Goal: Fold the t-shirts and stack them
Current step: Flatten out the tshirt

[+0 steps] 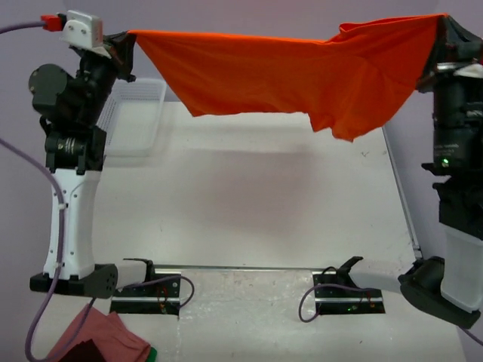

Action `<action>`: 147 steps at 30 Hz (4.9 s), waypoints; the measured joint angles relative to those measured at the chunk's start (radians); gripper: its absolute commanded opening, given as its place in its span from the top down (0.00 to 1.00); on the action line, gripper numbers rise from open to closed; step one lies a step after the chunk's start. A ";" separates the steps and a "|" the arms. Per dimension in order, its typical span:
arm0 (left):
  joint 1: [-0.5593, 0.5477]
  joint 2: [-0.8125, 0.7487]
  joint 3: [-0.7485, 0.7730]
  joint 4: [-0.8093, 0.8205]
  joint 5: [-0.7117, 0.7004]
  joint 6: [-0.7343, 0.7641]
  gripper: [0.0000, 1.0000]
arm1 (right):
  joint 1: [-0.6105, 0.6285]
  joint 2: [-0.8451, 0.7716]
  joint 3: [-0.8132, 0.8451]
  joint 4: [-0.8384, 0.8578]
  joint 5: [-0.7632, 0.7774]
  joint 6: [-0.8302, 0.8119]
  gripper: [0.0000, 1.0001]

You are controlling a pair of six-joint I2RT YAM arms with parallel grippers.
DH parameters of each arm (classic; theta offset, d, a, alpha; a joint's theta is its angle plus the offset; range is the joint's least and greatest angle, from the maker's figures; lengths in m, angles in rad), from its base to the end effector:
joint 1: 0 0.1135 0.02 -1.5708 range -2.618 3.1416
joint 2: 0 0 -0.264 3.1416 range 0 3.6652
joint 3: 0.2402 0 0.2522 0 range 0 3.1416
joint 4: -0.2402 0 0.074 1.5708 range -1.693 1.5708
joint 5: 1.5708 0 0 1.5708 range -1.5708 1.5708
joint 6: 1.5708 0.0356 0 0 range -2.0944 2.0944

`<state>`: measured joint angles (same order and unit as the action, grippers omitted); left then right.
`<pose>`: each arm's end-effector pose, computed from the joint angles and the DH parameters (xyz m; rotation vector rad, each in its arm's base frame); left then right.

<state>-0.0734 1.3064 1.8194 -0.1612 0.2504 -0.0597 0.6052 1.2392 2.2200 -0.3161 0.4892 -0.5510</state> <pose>0.2356 -0.0262 0.5782 0.2274 1.2137 -0.2684 0.0946 0.0451 0.6651 -0.1038 0.9910 -0.1719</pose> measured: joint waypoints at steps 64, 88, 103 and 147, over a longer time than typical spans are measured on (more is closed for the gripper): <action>-0.054 0.104 0.145 0.056 0.106 -0.030 1.00 | 0.064 0.085 0.053 0.167 0.074 -0.145 1.00; -0.018 0.723 0.560 0.159 0.156 -0.014 1.00 | -0.404 0.486 0.274 0.012 -0.251 0.141 1.00; -0.098 0.516 -0.351 0.030 -0.021 -0.135 1.00 | -0.304 0.230 -0.734 -0.165 -0.204 0.613 1.00; -0.002 0.700 0.367 0.077 0.012 -0.060 1.00 | -0.384 0.542 0.246 -0.124 -0.155 0.280 1.00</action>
<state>-0.0753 2.0064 2.1864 -0.0845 0.2626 -0.1200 0.2214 1.7813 2.4660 -0.4404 0.3344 -0.2714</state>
